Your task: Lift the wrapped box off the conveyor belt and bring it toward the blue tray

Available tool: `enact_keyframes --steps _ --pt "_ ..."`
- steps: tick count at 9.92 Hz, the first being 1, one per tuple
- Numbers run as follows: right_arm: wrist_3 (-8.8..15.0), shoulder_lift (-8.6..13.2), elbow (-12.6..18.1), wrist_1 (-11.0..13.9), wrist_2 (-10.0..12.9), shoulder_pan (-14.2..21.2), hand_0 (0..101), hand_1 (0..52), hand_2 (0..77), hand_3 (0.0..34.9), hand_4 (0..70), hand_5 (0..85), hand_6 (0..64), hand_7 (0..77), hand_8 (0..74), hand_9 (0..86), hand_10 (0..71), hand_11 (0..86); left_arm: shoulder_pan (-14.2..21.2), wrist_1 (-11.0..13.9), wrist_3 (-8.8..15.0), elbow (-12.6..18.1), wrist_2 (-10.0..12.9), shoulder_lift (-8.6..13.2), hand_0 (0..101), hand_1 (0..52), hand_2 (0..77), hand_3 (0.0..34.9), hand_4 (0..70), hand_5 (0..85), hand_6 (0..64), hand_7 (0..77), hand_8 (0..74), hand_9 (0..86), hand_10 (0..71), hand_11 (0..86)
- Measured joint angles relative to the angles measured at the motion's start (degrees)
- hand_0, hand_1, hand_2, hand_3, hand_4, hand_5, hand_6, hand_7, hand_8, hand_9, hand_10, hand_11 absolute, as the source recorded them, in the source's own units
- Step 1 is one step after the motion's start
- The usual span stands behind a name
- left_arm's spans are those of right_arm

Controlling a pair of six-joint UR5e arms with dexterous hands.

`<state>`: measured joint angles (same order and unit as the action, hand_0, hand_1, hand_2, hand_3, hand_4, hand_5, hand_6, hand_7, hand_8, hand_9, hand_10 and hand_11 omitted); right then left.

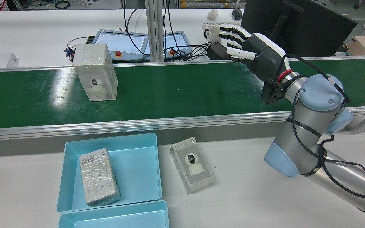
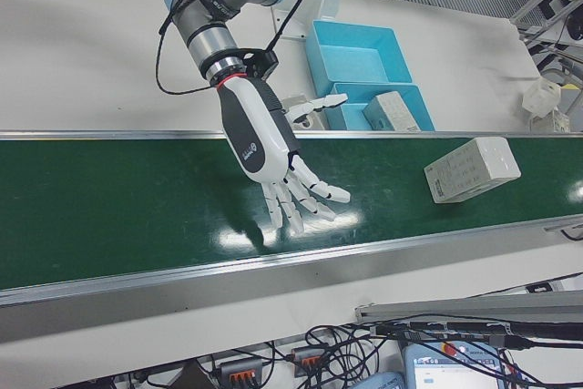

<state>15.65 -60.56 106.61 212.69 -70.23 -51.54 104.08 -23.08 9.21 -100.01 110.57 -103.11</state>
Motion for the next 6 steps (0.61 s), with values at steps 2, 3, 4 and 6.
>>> enact_keyframes --steps 2,3,4,6 --pt "0.00 0.00 0.00 0.00 0.00 0.08 34 6.0 12.0 29.7 5.4 21.8 0.0 16.4 1.6 6.5 3.3 4.9 0.00 0.00 0.00 0.00 0.00 0.00 0 0.0 1.1 0.0 0.0 0.5 0.5 0.5 0.5 0.0 0.5 0.0" --pt "0.00 -0.02 0.00 0.00 0.00 0.10 34 6.0 12.0 29.7 5.4 21.8 0.0 16.4 1.6 6.5 3.3 4.9 0.00 0.00 0.00 0.00 0.00 0.00 0 0.0 1.1 0.0 0.0 0.5 0.5 0.5 0.0 0.0 0.0 0.0" --pt "-0.03 -0.05 0.01 0.00 0.00 0.11 34 6.0 12.0 29.7 5.4 21.8 0.0 16.4 1.6 6.5 3.3 4.9 0.00 0.00 0.00 0.00 0.00 0.00 0 0.0 0.5 0.0 0.5 0.5 0.5 0.5 0.5 0.0 0.0 0.0" --pt "-0.02 -0.06 0.04 0.00 0.00 0.16 34 6.0 12.5 29.7 3.3 22.9 0.0 16.9 1.6 6.5 3.3 4.9 0.00 0.00 0.00 0.00 0.00 0.00 0 0.0 1.1 0.0 0.5 0.5 0.5 0.5 0.5 0.5 0.5 0.0"
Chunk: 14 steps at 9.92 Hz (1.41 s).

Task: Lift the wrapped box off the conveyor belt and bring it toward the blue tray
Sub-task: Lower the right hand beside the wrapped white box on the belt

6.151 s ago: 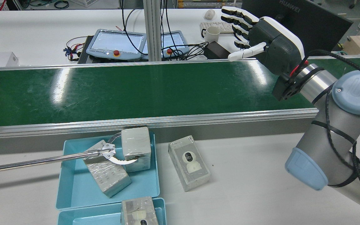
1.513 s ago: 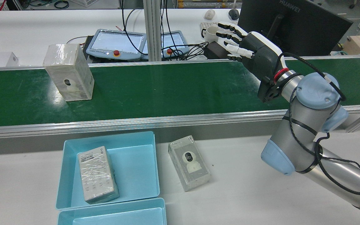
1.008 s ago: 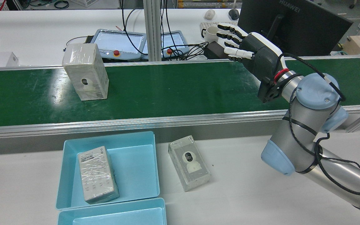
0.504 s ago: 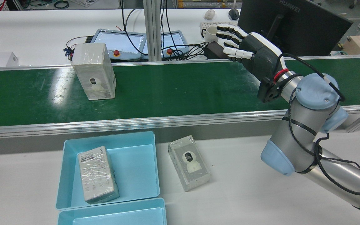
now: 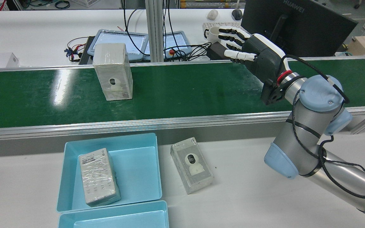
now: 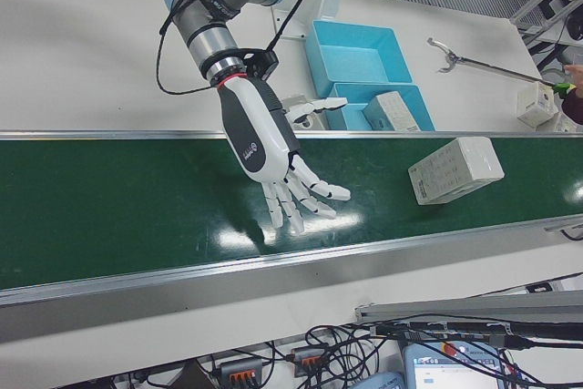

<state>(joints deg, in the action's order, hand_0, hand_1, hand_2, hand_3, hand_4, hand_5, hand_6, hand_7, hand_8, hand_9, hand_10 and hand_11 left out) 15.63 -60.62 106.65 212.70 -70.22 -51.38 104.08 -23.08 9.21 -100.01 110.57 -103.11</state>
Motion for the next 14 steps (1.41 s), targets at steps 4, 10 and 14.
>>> enact_keyframes --steps 4,10,14 --pt "0.02 0.22 -0.40 -0.08 0.00 0.34 37 6.5 12.5 29.7 3.8 21.3 0.0 16.4 1.6 6.5 3.3 5.4 0.00 0.00 0.00 0.00 0.00 0.00 0 0.0 0.5 0.0 0.5 0.5 0.5 0.5 0.0 0.5 0.5 0.0" --pt "0.50 0.42 -0.93 -0.43 0.03 2.06 42 10.9 14.7 29.8 2.2 18.5 0.0 16.4 1.6 6.5 3.3 6.0 0.00 0.00 0.00 0.00 0.00 0.00 0 0.0 1.1 0.0 0.5 0.5 0.5 0.5 0.5 0.5 0.5 0.0" --pt "0.61 2.10 -2.33 -0.59 0.11 2.32 42 10.9 13.6 29.7 3.3 19.6 0.0 17.5 1.6 6.5 2.7 4.4 0.00 0.00 0.00 0.00 0.00 0.00 0 0.0 1.1 0.0 0.0 0.5 0.5 0.5 0.5 0.0 0.5 0.0"
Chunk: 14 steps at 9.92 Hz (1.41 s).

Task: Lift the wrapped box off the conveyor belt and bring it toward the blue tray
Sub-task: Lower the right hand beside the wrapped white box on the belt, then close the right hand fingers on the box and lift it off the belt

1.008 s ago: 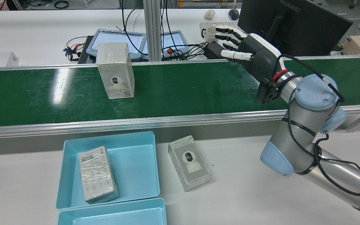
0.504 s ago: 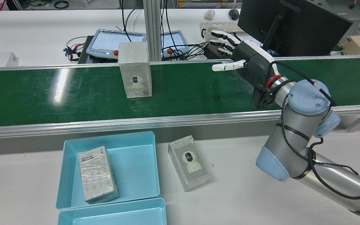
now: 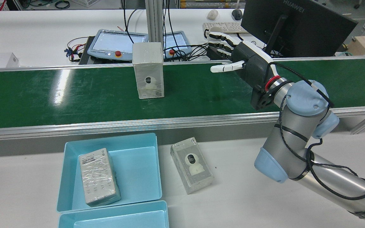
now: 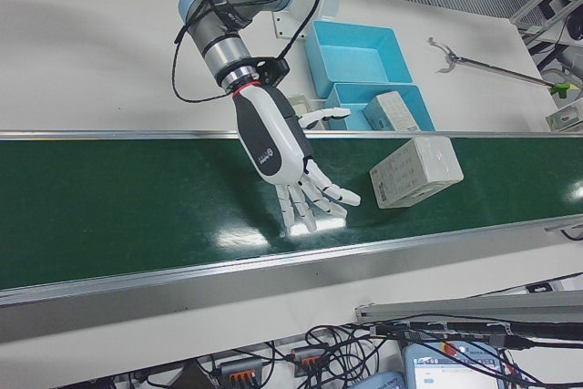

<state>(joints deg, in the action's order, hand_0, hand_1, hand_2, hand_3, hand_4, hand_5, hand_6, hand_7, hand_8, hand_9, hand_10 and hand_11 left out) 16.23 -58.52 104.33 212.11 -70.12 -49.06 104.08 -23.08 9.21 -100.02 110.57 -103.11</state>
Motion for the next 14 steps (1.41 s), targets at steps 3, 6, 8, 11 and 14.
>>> enact_keyframes --steps 3,6,8,11,14 --pt "0.03 2.03 -2.14 -0.19 0.11 0.39 42 10.9 13.6 30.2 3.3 19.6 0.0 18.0 1.6 6.5 2.7 4.9 0.00 0.00 0.00 0.00 0.00 0.00 0 0.0 0.5 0.0 0.0 0.5 0.5 0.5 0.0 0.5 0.5 0.0" --pt "-0.10 3.18 -4.69 -1.77 0.15 1.05 42 10.9 13.6 29.9 4.9 21.3 0.0 17.5 1.6 6.5 2.7 4.9 0.00 0.00 0.00 0.00 0.00 0.00 0 0.0 1.1 0.0 0.0 0.5 0.5 0.5 0.5 0.5 0.5 0.0" --pt "-0.16 3.76 -6.01 -2.69 0.15 1.28 42 9.8 14.7 30.1 6.0 22.4 0.0 18.5 0.5 6.5 2.7 4.9 0.00 0.00 0.00 0.00 0.00 0.00 0 0.0 1.1 0.0 0.5 0.5 0.5 0.5 0.5 0.0 0.5 0.0" --pt "-0.16 4.76 -7.07 -3.06 0.16 1.65 42 9.8 14.7 29.9 6.0 22.4 0.0 18.5 0.5 6.5 2.7 4.9 0.00 0.00 0.00 0.00 0.00 0.00 0 0.0 1.1 0.0 0.5 0.5 0.0 0.5 0.0 0.0 0.5 0.0" --pt "-0.01 5.22 -7.63 -3.71 0.19 2.10 42 9.8 14.7 29.9 7.6 24.0 0.0 19.1 0.5 6.5 4.4 6.0 0.00 0.00 0.00 0.00 0.00 0.00 0 0.0 1.1 0.0 0.5 0.5 0.5 0.5 0.5 0.0 0.5 0.0"
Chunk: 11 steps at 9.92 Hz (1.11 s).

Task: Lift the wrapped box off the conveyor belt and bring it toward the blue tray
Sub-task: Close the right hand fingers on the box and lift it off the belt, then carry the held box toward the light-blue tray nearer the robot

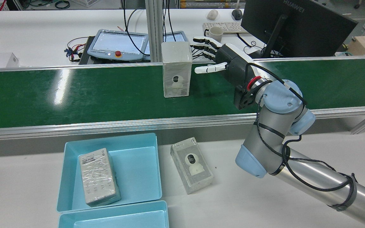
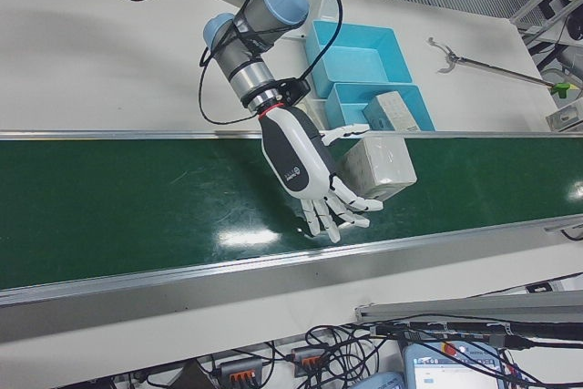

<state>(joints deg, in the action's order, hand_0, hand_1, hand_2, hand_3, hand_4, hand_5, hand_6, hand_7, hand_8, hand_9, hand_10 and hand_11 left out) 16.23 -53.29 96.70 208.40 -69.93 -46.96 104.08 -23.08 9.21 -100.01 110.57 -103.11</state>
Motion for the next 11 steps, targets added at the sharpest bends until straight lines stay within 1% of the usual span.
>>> enact_keyframes --steps 1,2,4,5,6,7,8,9,10,11 --pt "0.00 0.07 -0.40 -0.61 0.03 0.16 42 9.8 15.3 29.5 9.8 25.1 0.0 20.2 0.5 6.5 3.3 5.4 0.00 0.00 0.00 0.00 0.00 0.00 0 0.0 1.1 0.0 0.5 0.5 0.5 0.5 0.5 0.0 0.0 0.0" --pt "-0.03 0.08 -0.86 -1.14 0.05 0.29 42 9.8 15.3 28.3 10.9 26.2 0.0 20.2 0.5 6.5 3.3 5.4 0.00 0.00 0.00 0.00 0.00 0.00 0 0.0 1.1 0.0 0.5 0.5 0.0 0.5 0.5 0.0 0.0 0.0" --pt "-0.16 0.14 -1.52 -1.66 0.07 0.45 42 9.8 15.3 28.3 10.9 26.2 0.0 20.2 0.5 6.5 3.3 5.4 0.00 0.00 0.00 0.00 0.00 0.00 0 0.0 1.1 0.0 0.5 0.5 0.5 0.5 0.5 0.5 0.5 0.0" --pt "-0.23 0.17 -1.84 -2.04 0.06 0.52 42 10.9 23.5 28.4 19.1 33.8 0.0 21.3 0.5 4.4 4.4 7.6 0.00 0.00 0.00 0.00 0.00 0.00 0 0.0 1.1 0.0 0.5 0.5 0.5 0.5 0.5 0.0 0.5 0.0" --pt "-0.36 0.18 -2.04 -2.93 0.06 0.55 41 6.0 31.1 28.6 20.7 38.7 6.0 29.5 0.5 4.4 4.4 7.6 0.00 0.00 0.00 0.00 0.00 0.00 0 0.0 1.1 0.0 0.5 0.5 0.5 0.5 0.0 0.5 0.0 0.0" --pt "-0.77 0.18 -1.98 -4.44 0.02 0.56 41 6.0 31.1 28.6 20.7 38.7 6.0 29.5 0.5 4.4 4.4 7.6 0.00 0.00 0.00 0.00 0.00 0.00 0 0.0 1.1 0.0 0.0 0.5 0.5 0.5 0.5 0.0 0.5 0.0" --pt "-1.21 0.13 -1.57 -6.65 0.06 0.49 39 5.4 34.4 32.5 19.6 46.9 20.7 44.2 13.1 22.4 30.5 29.5 0.00 0.00 0.00 0.00 0.00 0.00 0 0.0 0.5 0.0 0.5 0.5 0.0 0.5 0.5 0.0 0.0 0.0" --pt "-1.36 0.12 -0.77 -8.76 0.06 0.44 39 5.4 34.4 32.5 19.6 46.9 20.7 44.2 13.1 22.4 30.5 29.5 0.00 0.00 0.00 0.00 0.00 0.00 0 0.0 1.1 0.0 0.5 0.5 0.0 0.5 0.5 0.0 0.5 0.0" --pt "-1.33 0.12 0.68 -10.38 0.08 0.65 39 4.9 35.5 28.4 19.6 51.8 27.3 50.2 15.8 28.4 13.1 19.1 0.00 0.00 0.00 0.00 0.00 0.00 0 0.0 1.1 0.0 0.5 0.5 0.0 0.5 0.5 0.0 0.5 0.0" --pt "-1.05 0.12 2.78 -11.31 0.24 1.47 39 4.9 35.5 28.4 19.6 51.8 27.3 50.2 15.8 28.4 13.1 19.1 0.00 0.00 0.00 0.00 0.00 0.00 0 0.0 0.5 0.0 0.5 0.5 0.0 0.5 0.0 0.0 0.5 0.0"
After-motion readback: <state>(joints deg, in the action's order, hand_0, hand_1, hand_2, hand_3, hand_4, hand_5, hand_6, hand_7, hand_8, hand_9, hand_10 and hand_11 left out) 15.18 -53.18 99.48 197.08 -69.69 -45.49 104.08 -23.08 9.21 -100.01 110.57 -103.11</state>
